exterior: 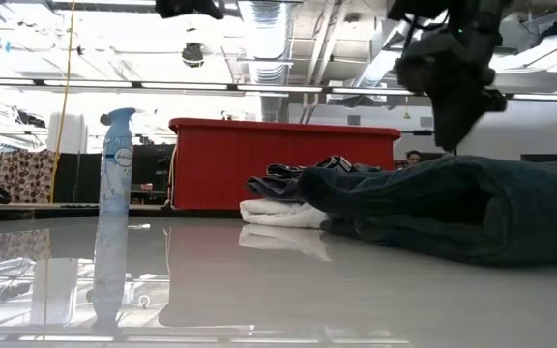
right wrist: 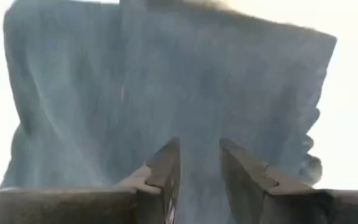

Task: Fold laundry
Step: Stack the clothes on the blue pants

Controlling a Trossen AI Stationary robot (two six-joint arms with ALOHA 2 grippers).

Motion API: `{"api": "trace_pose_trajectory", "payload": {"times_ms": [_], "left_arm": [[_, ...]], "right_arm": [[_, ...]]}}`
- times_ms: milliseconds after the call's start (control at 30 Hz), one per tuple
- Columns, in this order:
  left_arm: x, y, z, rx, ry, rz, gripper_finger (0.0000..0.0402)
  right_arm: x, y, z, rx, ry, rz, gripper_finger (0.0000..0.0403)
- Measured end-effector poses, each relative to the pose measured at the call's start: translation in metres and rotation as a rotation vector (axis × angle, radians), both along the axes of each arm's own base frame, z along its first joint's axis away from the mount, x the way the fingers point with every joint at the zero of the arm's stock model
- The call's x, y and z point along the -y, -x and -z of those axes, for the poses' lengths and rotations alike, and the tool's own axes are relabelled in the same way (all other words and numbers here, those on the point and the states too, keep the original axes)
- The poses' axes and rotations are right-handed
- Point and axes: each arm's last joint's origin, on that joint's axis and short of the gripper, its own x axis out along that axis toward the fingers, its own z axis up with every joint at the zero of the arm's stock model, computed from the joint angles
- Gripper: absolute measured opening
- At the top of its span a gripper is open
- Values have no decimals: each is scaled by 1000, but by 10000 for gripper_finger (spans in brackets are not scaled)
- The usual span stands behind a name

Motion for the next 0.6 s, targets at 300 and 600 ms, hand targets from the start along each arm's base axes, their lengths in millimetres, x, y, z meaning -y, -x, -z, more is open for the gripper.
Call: {"api": "trace_pose_trajectory", "payload": {"times_ms": [300, 600], "left_arm": [[-27, -24, 54, 124, 42, -15, 265], [-66, -21, 116, 232, 253, -155, 265]], "right_arm": [[70, 22, -11, -4, 99, 191, 133], [146, 29, -13, 150, 254, 423, 132]]}}
